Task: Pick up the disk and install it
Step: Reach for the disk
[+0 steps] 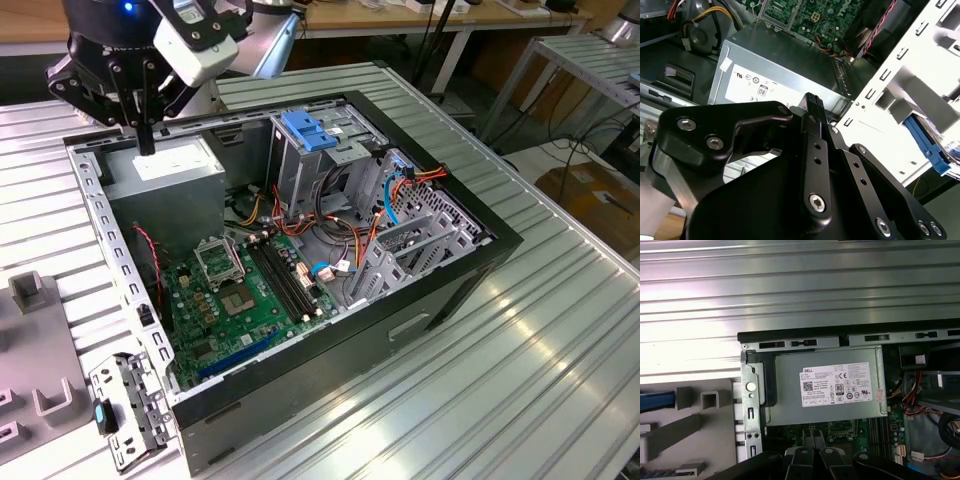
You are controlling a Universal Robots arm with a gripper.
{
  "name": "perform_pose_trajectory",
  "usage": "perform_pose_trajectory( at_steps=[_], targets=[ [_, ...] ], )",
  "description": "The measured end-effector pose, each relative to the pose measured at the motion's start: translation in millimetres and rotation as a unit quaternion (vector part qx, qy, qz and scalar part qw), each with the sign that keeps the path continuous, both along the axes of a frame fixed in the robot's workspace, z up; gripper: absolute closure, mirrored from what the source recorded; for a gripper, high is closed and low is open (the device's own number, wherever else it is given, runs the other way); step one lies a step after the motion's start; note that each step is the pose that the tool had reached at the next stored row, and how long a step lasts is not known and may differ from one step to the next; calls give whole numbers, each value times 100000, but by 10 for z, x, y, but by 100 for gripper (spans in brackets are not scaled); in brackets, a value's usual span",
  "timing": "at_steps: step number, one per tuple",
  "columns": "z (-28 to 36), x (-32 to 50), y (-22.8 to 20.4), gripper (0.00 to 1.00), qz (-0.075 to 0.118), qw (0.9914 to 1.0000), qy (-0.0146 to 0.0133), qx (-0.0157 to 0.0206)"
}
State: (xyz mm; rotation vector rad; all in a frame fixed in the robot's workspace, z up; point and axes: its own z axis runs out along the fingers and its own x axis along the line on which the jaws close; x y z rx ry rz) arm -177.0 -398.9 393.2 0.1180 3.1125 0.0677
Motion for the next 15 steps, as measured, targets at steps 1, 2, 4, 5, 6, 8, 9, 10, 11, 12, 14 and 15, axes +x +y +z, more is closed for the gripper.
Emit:
perform_pose_trajectory(
  at_steps=[1,2,4,5,6,8,9,10,11,12,14,15],
  targets=[
    [0,-7,0,89,1,100000,-2,1],
    [0,-14,0,89,2,100000,1,-1],
    [0,-34,0,89,1,100000,0,1],
    [0,-43,0,89,-2,100000,0,-4],
    [0,-50,0,89,-3,100000,-2,1],
    [0,-63,0,89,-1,100000,2,-2],
    [0,-69,0,89,-1,100000,0,-2],
    [-1,-73,0,89,1,100000,-1,1],
    [-1,-78,0,89,-1,100000,-1,-1],
    [0,-83,0,89,0,100000,1,-1],
    [0,-94,0,89,-1,100000,2,-2],
    [-1,-99,0,89,-2,100000,-1,0]
  ],
)
